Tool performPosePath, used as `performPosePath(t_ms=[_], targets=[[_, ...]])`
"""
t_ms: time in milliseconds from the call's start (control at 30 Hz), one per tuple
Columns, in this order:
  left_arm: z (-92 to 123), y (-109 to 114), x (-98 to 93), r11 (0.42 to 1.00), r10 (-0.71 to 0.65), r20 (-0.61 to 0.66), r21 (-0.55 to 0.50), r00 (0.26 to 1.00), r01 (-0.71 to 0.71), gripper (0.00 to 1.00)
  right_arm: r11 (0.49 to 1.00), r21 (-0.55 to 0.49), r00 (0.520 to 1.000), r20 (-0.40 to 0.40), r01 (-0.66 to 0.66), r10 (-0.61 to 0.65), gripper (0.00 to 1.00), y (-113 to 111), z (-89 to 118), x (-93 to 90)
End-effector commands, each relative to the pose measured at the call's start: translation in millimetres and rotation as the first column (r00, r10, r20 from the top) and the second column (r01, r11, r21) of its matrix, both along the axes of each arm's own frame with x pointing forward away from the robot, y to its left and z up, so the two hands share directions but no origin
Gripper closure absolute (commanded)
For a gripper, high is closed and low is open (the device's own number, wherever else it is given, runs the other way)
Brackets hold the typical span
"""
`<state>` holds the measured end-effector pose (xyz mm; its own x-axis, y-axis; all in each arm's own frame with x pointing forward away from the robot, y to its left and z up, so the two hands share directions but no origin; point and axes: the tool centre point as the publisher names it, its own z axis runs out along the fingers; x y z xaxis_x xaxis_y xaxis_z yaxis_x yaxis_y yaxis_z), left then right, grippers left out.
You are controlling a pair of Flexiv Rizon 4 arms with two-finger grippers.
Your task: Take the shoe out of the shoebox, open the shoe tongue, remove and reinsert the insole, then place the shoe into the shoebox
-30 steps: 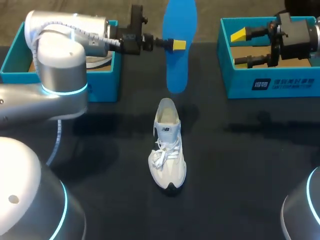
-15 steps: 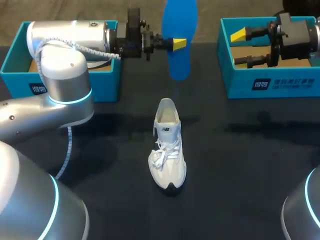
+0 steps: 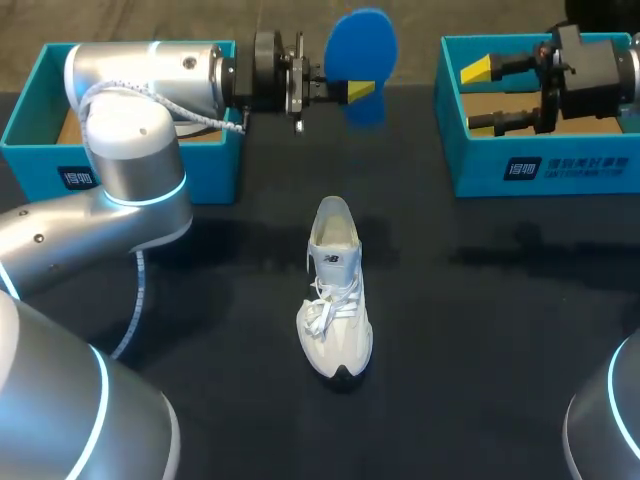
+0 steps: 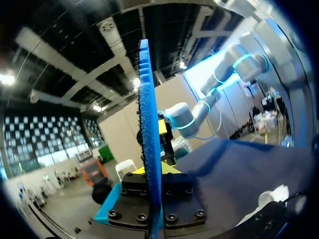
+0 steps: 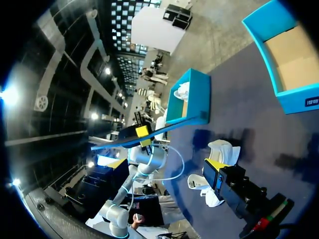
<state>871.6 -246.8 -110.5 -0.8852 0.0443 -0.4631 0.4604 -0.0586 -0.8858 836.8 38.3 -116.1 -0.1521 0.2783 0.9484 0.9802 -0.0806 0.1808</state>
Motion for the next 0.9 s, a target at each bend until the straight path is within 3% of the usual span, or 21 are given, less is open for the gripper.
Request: performPosePath(t_ms=[33,633,800,900], targets=[[-1.7,-0.3,2.0,0.998,-0.023,0.528,-0.043,0.849,0.053,1.0,1.0,0.0,1.0,0.0,0.001,-0.001,0.0,0.8,-0.2,0.3],[-1.7,-0.3,2.0,0.998,-0.023,0.528,-0.043,0.849,0.053,1.0,1.0,0.0,1.0,0.0,0.001,-0.001,0.0,0.8,-0.2,0.3],[-4.4,-1.9,3.7,0.999,-0.035,0.751,0.021,0.66,0.029,1.0,1.0,0.0,1.0,0.0,0.001,-0.001,0.0,0.8,-0.2,0.3],[-4.2,-2.3,6.4,1.0,-0.012,0.822,0.014,0.569,0.001,1.0,1.0,0.0,1.0,0.0,0.001,-0.001,0.0,0.8,-0.2,0.3]])
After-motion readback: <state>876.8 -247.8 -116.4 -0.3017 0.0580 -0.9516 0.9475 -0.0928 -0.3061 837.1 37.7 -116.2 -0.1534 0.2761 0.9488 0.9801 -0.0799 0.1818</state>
